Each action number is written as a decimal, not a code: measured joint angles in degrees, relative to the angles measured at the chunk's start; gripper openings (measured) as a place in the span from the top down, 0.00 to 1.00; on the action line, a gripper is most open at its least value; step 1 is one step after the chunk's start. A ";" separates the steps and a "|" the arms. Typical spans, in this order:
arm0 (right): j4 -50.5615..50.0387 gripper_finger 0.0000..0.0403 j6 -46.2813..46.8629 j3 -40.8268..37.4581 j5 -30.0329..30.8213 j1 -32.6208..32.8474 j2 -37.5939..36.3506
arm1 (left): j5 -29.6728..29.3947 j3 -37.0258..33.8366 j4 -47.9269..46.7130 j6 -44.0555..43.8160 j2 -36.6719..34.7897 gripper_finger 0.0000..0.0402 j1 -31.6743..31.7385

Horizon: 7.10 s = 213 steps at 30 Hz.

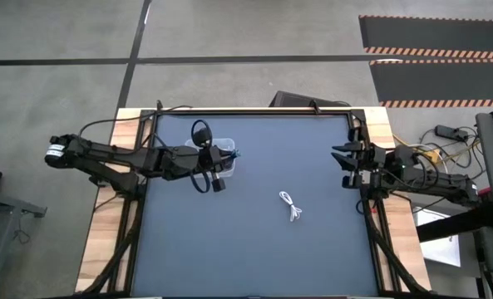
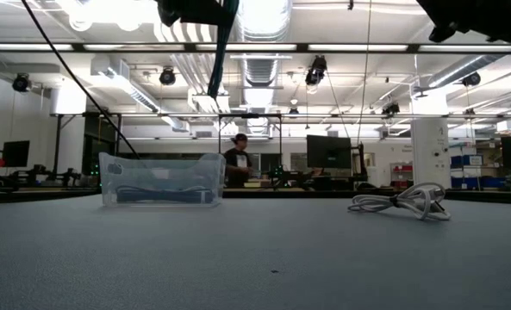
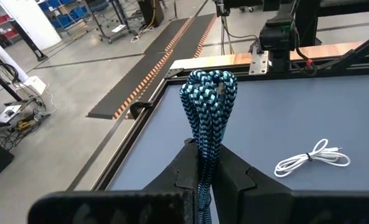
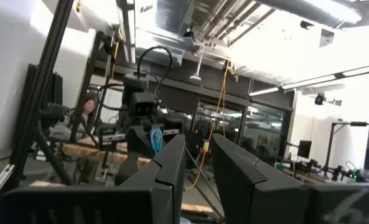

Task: Pick and place USB-C Cables
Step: Put the blue charger cable into the bin, then put the white charger cable into the bin

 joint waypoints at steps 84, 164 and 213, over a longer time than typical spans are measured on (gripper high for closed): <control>-5.88 0.83 1.90 -5.89 0.06 0.02 -11.90 | 22.76 14.97 -46.39 14.82 26.47 0.98 23.74; -7.04 0.83 2.34 -5.93 0.02 0.02 -11.90 | 22.32 8.72 -35.98 15.95 26.45 0.92 24.11; 1.80 0.83 20.36 -5.08 5.01 0.04 -11.62 | 17.35 8.72 -33.85 14.56 24.34 0.65 24.07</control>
